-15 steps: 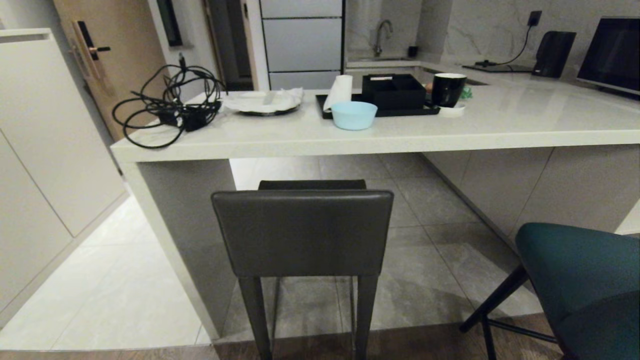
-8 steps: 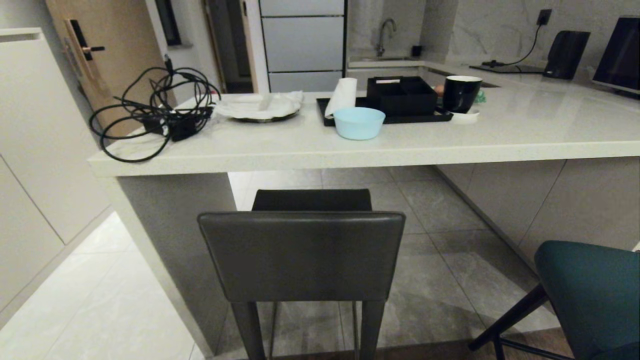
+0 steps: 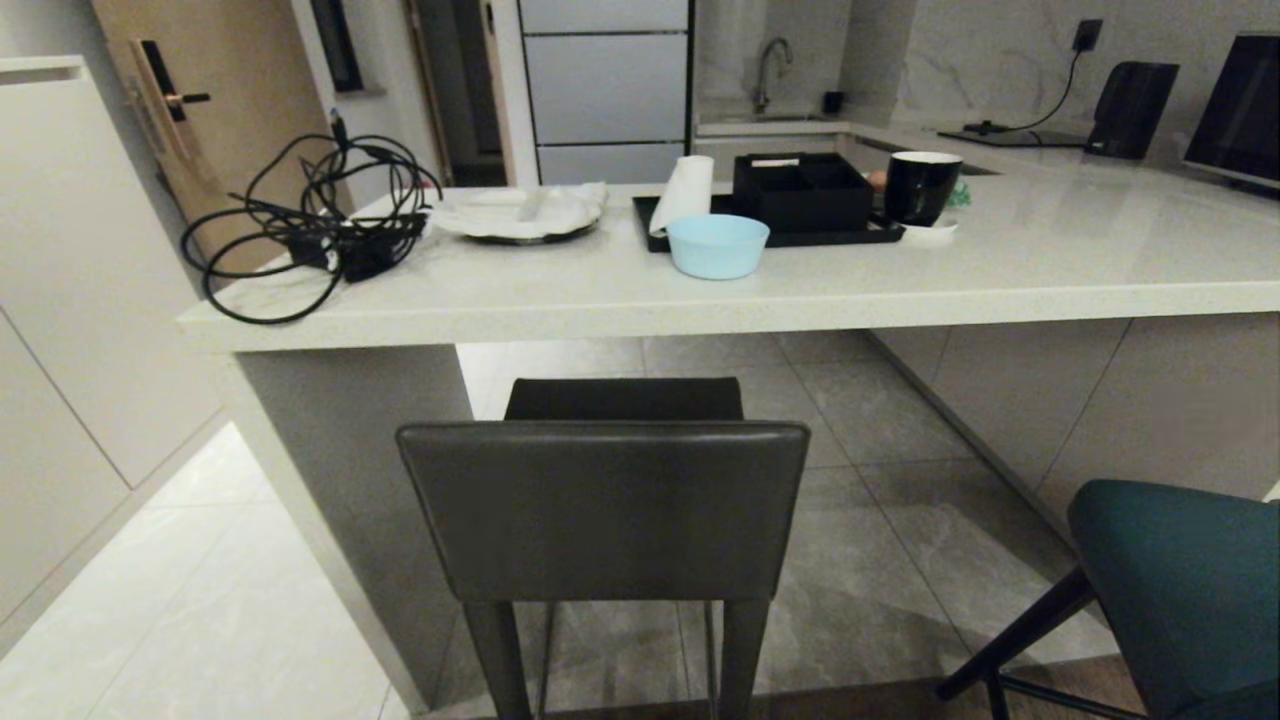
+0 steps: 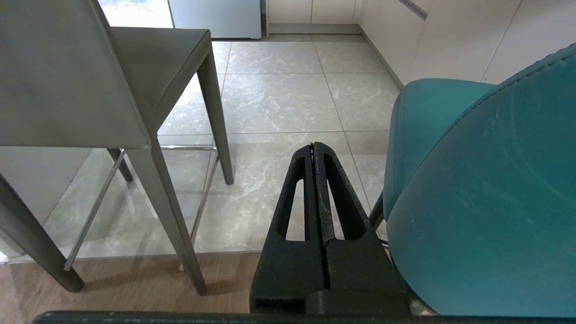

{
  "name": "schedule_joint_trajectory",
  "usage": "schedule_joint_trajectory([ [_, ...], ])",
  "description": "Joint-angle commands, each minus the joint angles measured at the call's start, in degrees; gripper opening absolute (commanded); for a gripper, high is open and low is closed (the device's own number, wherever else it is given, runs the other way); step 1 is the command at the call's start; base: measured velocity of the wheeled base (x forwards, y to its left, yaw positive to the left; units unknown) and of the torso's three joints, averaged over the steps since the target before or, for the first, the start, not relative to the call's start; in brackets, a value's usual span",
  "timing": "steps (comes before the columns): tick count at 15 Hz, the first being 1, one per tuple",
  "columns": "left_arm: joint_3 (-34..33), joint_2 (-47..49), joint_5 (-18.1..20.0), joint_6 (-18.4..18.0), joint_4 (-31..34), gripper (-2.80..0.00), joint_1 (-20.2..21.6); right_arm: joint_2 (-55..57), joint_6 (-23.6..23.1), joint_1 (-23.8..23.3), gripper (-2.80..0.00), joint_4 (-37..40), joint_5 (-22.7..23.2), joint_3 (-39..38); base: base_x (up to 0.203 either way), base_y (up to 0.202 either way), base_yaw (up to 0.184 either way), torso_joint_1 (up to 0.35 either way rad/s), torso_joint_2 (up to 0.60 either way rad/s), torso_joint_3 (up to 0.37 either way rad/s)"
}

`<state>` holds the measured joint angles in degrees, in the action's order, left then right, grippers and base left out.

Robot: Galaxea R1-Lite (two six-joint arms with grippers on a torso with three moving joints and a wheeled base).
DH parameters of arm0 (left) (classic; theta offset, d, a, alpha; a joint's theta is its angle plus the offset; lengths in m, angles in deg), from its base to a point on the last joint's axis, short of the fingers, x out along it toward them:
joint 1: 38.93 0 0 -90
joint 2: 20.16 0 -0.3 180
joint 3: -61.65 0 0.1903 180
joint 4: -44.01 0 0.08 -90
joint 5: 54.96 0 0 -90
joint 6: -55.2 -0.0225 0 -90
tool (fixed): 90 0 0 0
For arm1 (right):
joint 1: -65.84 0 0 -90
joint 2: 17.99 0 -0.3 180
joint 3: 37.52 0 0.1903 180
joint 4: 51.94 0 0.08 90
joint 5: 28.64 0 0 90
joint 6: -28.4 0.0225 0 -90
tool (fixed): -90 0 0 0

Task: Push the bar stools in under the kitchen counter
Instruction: Pull the gray chair out from under the dining table

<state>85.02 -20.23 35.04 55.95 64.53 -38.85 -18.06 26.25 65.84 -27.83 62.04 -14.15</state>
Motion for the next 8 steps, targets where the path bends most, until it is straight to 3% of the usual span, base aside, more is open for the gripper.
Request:
schedule_joint_trajectory([
  [1, -1.0, 0.1, 0.0, 0.0, -0.1, -2.8, 0.0, 0.1, 0.0, 0.0, -2.8, 0.0, 0.0, -0.1, 0.0, 0.0, 0.0, 0.0, 0.0, 0.0],
  [8, -1.0, 0.1, 0.0, 0.1, -0.1, -2.8, -0.1, 0.1, -0.1, 0.0, -2.8, 0.0, 0.0, -0.1, 0.0, 0.0, 0.0, 0.0, 0.0, 0.0],
])
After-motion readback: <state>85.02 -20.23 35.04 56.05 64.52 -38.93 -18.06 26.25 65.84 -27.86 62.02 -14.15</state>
